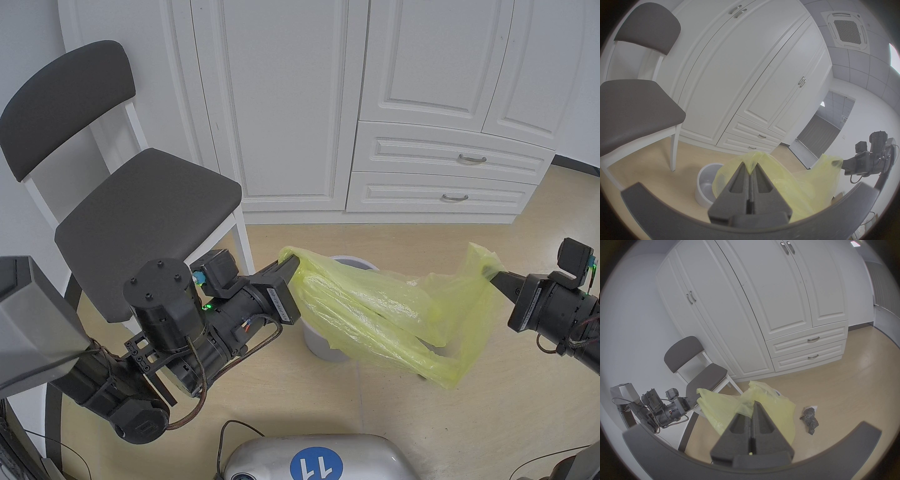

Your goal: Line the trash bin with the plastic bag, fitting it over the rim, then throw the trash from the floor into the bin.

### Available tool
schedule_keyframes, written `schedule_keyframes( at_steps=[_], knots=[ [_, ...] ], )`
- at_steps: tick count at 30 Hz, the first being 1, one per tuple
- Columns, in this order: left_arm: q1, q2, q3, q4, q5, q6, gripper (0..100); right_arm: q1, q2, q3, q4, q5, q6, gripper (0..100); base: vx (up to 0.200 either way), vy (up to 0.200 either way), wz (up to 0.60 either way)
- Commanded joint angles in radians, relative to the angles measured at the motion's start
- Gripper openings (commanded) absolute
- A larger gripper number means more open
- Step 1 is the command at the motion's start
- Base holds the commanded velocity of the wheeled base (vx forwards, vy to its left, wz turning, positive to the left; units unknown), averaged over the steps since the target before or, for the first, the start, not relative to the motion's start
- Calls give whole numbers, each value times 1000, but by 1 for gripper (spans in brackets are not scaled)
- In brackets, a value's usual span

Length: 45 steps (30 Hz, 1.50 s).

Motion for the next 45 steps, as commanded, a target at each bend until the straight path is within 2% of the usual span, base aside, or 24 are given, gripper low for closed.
schedule_keyframes(
  at_steps=[1,3,4,6,9,12,14,20,32,36,41,45],
  knots=[
    [26,41,-46,-7,-5,0,0,-2,76,-25,-24,15,0,0,0,0,0],
    [36,51,-69,-6,-9,1,0,-5,99,-35,-38,27,-1,0,0,0,0],
    [66,78,-148,13,-40,1,0,-27,154,-66,-78,80,-12,0,0,0,0],
    [82,108,-221,48,-66,1,0,-50,200,-91,-99,129,-23,0,0,0,0],
    [99,142,-305,123,-78,0,0,-106,249,-118,-104,165,-23,0,0,0,0],
    [113,170,-328,137,-80,-11,0,-134,325,-143,-108,204,-19,0,0,0,0],
    [116,185,-334,140,-81,-35,0,-137,365,-146,-121,207,-16,0,0,0,0],
    [87,219,-331,134,-80,-55,0,-140,475,-126,-295,201,-3,0,0,0,0],
    [78,317,-383,134,-78,-54,0,-132,592,-144,-345,202,4,0,0,0,0],
    [92,361,-423,139,-78,-54,0,-123,665,-155,-470,199,56,0,0,0,0],
    [124,355,-443,146,-80,-54,0,-111,774,-186,-547,198,100,0,0,0,0],
    [133,374,-452,146,-88,-55,0,-112,852,-221,-607,165,135,0,0,0,0]
  ],
)
